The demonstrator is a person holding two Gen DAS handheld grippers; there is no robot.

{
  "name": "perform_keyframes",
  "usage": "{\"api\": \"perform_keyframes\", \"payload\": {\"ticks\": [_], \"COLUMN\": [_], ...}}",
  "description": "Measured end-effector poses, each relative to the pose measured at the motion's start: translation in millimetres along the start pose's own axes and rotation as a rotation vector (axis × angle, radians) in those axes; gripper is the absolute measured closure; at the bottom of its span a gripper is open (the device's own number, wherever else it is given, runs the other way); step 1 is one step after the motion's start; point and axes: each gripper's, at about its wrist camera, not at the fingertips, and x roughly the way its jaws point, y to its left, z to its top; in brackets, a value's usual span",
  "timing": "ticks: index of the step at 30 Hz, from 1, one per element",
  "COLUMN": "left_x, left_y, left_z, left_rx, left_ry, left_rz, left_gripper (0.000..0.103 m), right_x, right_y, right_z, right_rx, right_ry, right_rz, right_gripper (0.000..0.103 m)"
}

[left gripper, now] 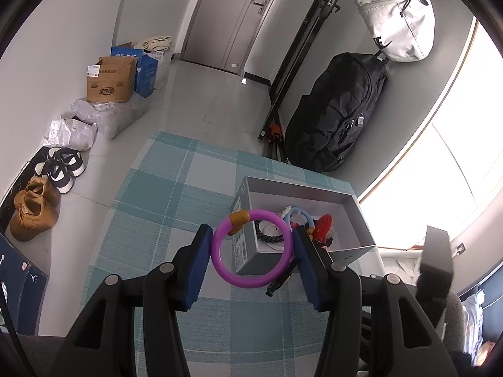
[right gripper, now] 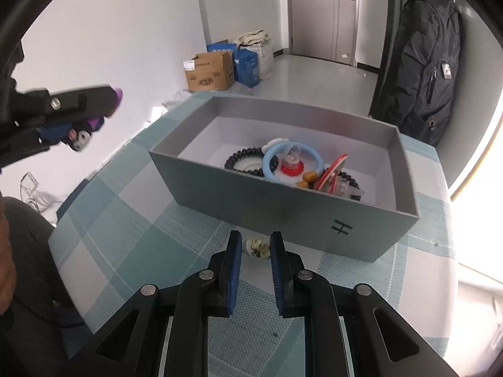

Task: Organize jewelry
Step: 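Carry both items over the gray box and open both tools to drop them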

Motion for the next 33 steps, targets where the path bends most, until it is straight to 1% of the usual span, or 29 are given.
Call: {"api": "perform_keyframes", "payload": {"ticks": [6,11,16,23,28,30,33], "left_x": [8,16,22,35,44,48,56], "left_y": [-11,-20,-30,-37,-45,-47,-49], "left_z": [-1,0,3,10,18,21,23], "left_rx": [0.024,0.044,0.071,0.087,0.106,0.112,0.103], "left_ry": [0.011,0.022,0.035,0.047,0.043,0.038,0.053], "left_rz": [0.004,-0.001,-0.011,-0.027,-0.036,-0.027,-0.033], "left_gripper": [0.056,0.056,0.056,0.056,0.056,0.056,0.056], "right_x": [-24,-38,-54,-52,-46,-43,-38], "right_y": [-12,-19,-29,-46,-56,-61,-64], "right_z": [7,11,19,31,41,45,50], "right_rx": [0.048,0.082,0.113,0.159,0.166,0.176,0.174], "right_ry": [-0.077,-0.119,-0.189,-0.207,-0.214,-0.213,-0.209], "right_rz": [0.039,0.069,0.108,0.123,0.132,0.139,0.13], "right_gripper": [0.086,0.086,0.086,0.086,0.086,0.086,0.086]}}
